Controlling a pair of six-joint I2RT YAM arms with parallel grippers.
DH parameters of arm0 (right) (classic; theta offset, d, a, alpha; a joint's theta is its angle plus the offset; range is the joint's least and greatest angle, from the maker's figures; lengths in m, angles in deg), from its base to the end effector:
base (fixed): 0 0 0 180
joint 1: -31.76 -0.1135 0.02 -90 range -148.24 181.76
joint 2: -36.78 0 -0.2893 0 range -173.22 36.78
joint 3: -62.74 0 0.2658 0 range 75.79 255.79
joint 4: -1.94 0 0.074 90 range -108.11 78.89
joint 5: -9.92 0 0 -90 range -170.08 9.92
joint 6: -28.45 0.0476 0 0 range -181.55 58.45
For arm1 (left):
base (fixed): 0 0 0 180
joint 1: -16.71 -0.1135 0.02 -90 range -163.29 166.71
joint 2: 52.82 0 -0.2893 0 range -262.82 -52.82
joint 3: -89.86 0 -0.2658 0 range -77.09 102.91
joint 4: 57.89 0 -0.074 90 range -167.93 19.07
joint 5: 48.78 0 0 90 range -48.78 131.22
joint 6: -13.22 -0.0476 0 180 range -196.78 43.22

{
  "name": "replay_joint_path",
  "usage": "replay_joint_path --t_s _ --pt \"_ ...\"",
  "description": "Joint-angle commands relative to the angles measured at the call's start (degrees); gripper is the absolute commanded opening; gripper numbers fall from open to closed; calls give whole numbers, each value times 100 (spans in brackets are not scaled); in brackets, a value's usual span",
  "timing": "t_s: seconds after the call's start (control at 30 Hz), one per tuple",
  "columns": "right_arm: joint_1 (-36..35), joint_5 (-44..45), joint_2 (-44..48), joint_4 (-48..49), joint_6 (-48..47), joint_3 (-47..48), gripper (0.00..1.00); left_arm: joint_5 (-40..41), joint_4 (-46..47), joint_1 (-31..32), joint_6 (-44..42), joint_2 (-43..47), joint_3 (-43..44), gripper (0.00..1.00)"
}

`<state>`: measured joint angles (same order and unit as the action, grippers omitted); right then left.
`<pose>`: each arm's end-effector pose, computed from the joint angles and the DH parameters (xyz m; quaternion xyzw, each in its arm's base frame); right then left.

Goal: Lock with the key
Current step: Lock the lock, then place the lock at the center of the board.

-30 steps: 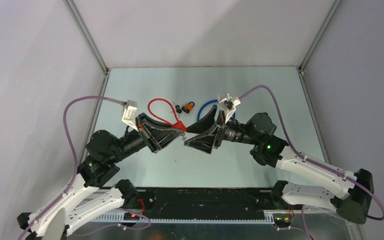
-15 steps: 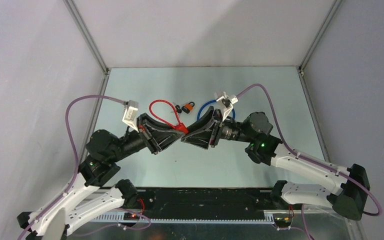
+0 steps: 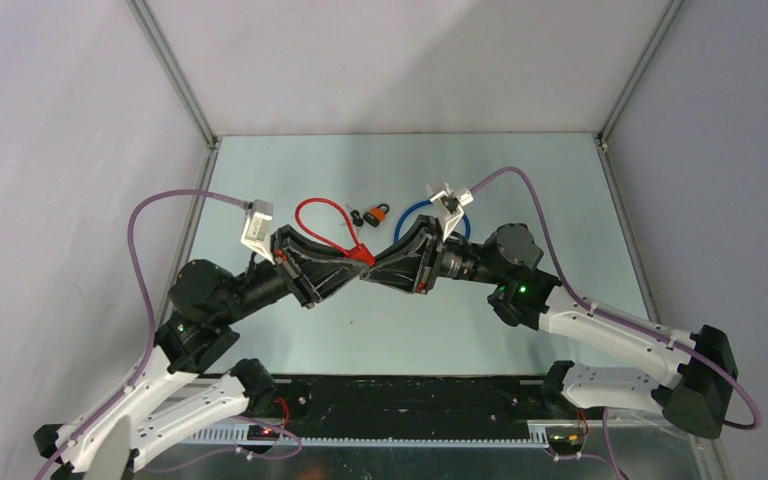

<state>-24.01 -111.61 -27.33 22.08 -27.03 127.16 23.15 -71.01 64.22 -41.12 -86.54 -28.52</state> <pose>0.1295 0.2346 0.4152 -0.3205 0.4983 0.6697 0.4477 0.0766 -0.1055 0.4289 0.1860 0.5866 -0.5910 0.5216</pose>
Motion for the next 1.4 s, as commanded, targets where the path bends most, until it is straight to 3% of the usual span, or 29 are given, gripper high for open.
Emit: replay_joint_path --t_s 0.0,0.37,0.67,0.93,1.17,1.37 --pt "-12 39 -11 330 29 22 3 86 310 7 22 39 227 0" --pt "15 245 153 -1021 -733 -72 0 1119 298 8 -339 146 401 0" --pt "303 -219 419 -1529 -841 -264 0 1287 124 -1 -644 147 589 0" --pt "735 753 663 -2198 -578 -282 0 1383 -469 -1 -774 -148 342 0" --pt "1369 2266 1022 -3247 7 -596 0 1380 -728 -1 -477 -1094 -739 0" --pt "2151 2329 1234 -4173 217 -915 0 559 -335 -4 -167 -2542 -1460 0"
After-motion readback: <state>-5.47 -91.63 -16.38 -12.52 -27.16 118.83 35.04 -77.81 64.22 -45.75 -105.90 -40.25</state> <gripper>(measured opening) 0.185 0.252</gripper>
